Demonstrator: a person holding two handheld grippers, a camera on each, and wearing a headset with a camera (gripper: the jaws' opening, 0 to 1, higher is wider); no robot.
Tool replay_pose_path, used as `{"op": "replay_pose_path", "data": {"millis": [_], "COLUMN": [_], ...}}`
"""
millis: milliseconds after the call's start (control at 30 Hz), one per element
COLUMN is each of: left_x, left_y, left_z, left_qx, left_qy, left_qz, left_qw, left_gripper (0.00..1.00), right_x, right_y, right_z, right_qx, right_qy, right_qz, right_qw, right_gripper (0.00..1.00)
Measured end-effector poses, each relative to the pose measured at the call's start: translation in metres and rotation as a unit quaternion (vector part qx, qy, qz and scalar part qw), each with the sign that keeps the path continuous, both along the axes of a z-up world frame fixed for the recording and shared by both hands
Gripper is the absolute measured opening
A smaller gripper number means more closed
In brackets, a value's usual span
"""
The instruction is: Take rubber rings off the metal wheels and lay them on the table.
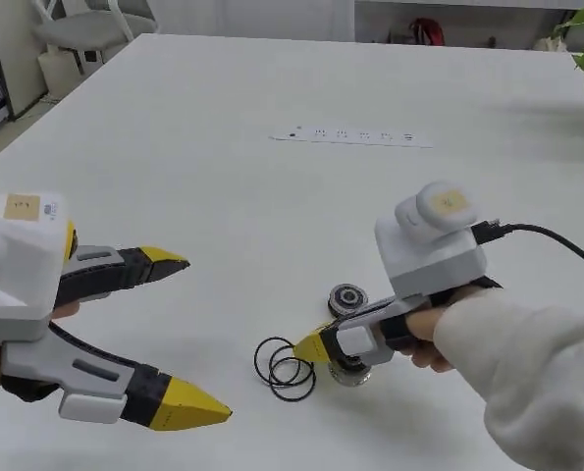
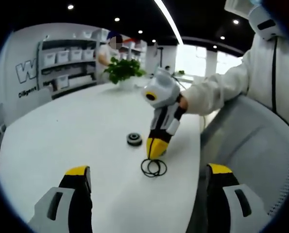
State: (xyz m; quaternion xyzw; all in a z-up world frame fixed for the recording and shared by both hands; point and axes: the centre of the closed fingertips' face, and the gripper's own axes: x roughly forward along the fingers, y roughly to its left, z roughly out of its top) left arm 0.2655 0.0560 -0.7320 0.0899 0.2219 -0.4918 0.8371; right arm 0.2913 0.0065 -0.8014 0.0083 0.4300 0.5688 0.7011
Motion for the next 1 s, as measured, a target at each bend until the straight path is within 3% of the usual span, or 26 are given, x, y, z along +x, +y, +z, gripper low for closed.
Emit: {"op": "replay_pose_path", "data": {"millis": [100, 233, 1000], "left_x": [-0.001, 0.001, 0.001], "left_y": [0.001, 0.002, 0.003], "left_z": [-0.002, -0.002, -0.002], "left_qx": [0.003, 0.007, 0.01], "left_qy": [0.004, -0.003, -0.002], "left_qz": [0.001, 0.006, 0.008], "left_qw": [1.0, 1.0, 0.9999], "left_gripper": [1.0, 1.0, 1.0], "right_x": [0.001, 0.003, 0.014], "right_y": [0.0, 0.001, -0.003], "right_z": [0.0, 0.0, 0.005], "right_qx": [0.002, 0.003, -0.022], "right_qy": [0.002, 0.002, -0.055], "right_qz": [-0.005, -0.007, 0.0], "right_qw": [1.0, 1.0, 0.9982], "right_gripper": [0.0, 0.0, 0.05]}}
